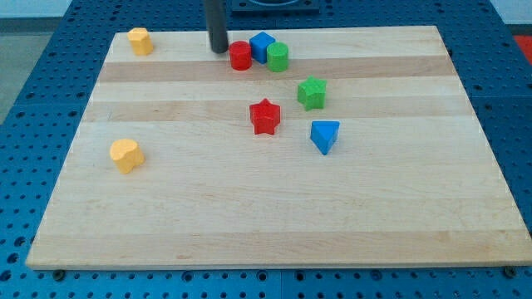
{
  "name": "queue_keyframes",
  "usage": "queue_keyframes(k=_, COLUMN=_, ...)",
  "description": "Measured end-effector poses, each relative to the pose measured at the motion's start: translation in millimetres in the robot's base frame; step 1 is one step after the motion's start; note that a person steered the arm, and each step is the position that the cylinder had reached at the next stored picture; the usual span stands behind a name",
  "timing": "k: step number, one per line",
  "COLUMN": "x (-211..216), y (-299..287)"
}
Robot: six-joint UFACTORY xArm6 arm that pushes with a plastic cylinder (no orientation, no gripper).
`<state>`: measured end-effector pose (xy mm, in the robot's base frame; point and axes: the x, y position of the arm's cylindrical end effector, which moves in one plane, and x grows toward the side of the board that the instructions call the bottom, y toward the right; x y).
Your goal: Move the red star towards the right center
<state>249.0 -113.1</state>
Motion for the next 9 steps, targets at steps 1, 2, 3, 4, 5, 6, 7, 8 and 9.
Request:
queue_keyframes(k=1, x=9, y=32)
queue_keyframes(k=2, x=9, y=96)
queue_keyframes(k=3, x=7, y=90)
queue_keyframes(k=4, x=21, y=56)
queue_keyframes(k=5, x=83, y=38)
queue_keyframes(k=6, x=154, y=4)
queue_keyframes(k=7, x=165, y=67)
queue_keyframes(k=8, x=165, y=134)
queue_keyframes(k=9, x=164, y=163)
